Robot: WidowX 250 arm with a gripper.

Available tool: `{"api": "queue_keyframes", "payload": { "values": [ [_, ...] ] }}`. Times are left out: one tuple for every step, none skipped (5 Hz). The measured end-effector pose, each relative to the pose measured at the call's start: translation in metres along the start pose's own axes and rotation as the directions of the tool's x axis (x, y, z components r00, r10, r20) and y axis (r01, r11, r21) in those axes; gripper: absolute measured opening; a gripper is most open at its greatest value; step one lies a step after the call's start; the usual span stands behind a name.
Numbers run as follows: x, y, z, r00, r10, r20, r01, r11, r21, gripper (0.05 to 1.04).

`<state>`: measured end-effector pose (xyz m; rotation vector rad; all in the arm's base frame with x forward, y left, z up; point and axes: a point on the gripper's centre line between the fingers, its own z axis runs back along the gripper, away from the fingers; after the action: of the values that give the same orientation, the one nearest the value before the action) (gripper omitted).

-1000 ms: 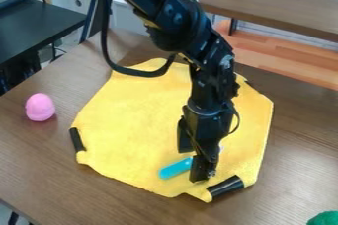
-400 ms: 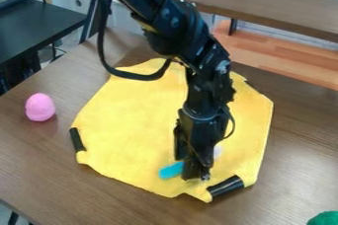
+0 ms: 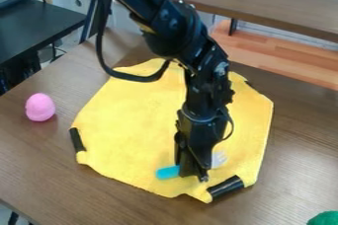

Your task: Remove the green fork on top right of the cloth

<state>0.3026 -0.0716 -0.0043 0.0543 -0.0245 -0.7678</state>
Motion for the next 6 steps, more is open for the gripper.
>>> {"api": "queue_keyframes", "payload": {
  "values": [
    [-0.002,-0.002,0.006,1.000,0.002,0.001,-0.002,1.000,-0.008,0.217],
    [0.002,-0.002,0.027,0.999,0.002,0.051,-0.002,1.000,0.004,0.217],
    [0.003,-0.013,0.042,0.996,-0.037,0.087,0.036,0.999,0.016,0.217],
    [0.009,-0.035,0.039,0.991,-0.112,0.078,0.110,0.994,0.022,0.217],
    [0.008,-0.046,0.036,0.987,-0.149,0.062,0.147,0.989,0.032,0.217],
    [-0.008,-0.051,0.032,0.982,-0.180,0.060,0.179,0.983,0.034,0.217]
  ]
}}
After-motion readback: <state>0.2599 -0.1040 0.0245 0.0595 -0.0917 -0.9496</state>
